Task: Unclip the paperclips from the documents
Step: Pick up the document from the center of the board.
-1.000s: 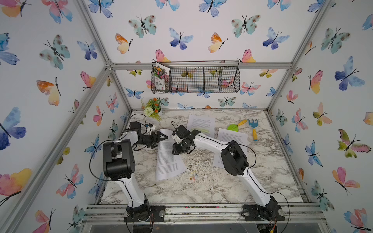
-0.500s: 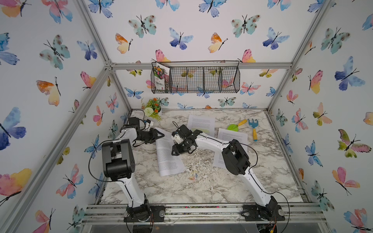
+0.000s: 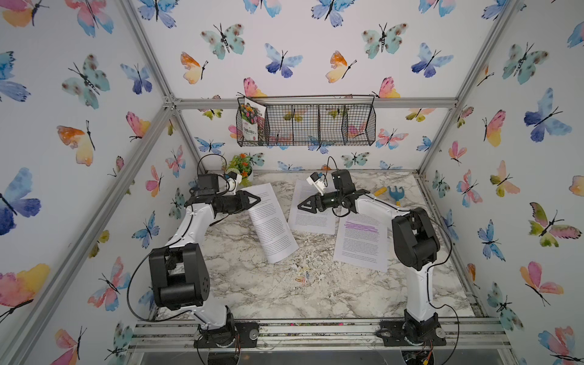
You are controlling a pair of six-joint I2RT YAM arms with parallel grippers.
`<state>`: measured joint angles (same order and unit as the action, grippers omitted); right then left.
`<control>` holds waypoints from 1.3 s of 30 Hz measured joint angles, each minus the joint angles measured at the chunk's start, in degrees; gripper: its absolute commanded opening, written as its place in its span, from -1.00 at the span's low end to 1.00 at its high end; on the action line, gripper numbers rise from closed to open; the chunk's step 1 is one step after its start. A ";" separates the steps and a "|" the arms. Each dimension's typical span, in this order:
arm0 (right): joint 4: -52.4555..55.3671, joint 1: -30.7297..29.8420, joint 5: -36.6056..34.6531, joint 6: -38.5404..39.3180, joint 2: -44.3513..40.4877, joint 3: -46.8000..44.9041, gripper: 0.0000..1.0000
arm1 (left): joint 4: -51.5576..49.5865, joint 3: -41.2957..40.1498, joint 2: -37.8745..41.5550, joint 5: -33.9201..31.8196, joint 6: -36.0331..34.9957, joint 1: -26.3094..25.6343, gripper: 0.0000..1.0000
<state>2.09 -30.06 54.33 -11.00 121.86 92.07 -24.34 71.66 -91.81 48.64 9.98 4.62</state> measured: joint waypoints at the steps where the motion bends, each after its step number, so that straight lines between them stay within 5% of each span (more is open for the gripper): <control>1: -1.44 -0.15 2.16 0.52 1.46 1.51 0.40 | 0.02 0.00 0.04 0.00 0.09 -0.48 -0.30; 9: -16.50 -1.03 13.09 -1.84 11.63 6.71 0.50 | -1.22 0.50 1.05 -0.39 0.09 -2.12 -0.34; 20: -56.26 -0.61 18.99 -27.50 17.44 4.72 0.65 | -1.36 2.86 3.28 2.80 0.46 -2.93 -0.37; 39: -69.68 -1.27 21.55 -37.97 16.65 2.36 0.74 | -0.90 5.49 2.93 6.14 -0.28 -7.91 -0.33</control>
<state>-67.59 -31.33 75.88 -48.97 138.52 94.43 -25.23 77.14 -88.88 54.78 9.69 -3.29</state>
